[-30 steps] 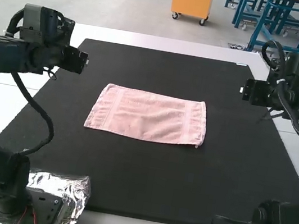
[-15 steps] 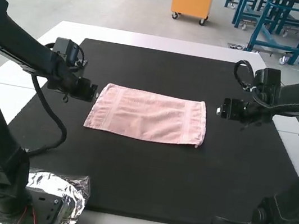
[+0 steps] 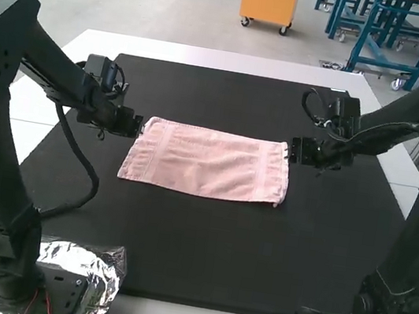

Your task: Fold the towel.

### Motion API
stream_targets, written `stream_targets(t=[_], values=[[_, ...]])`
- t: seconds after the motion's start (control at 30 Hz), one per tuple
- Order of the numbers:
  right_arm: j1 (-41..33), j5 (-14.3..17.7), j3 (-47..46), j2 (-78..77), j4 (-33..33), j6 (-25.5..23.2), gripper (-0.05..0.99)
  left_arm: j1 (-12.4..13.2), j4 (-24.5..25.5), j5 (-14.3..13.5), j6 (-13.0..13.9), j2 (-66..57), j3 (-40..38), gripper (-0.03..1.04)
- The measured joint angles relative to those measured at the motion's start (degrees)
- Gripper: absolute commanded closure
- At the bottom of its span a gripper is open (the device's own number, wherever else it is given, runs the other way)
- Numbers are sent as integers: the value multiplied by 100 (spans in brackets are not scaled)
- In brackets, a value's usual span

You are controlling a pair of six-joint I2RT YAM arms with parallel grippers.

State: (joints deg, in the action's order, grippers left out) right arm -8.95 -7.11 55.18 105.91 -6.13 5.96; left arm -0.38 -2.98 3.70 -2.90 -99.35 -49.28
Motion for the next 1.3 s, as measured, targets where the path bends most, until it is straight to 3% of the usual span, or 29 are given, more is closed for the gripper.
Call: stream_targets(t=[0.9, 1.3], values=[[-33, 20, 1497, 1650, -4, 4, 3, -39, -149, 39, -63, -1609, -1285, 5], [-190, 192, 1727, 1823, 61, 55, 3, -103, -210, -114, -61, -1897, -1449, 6]])
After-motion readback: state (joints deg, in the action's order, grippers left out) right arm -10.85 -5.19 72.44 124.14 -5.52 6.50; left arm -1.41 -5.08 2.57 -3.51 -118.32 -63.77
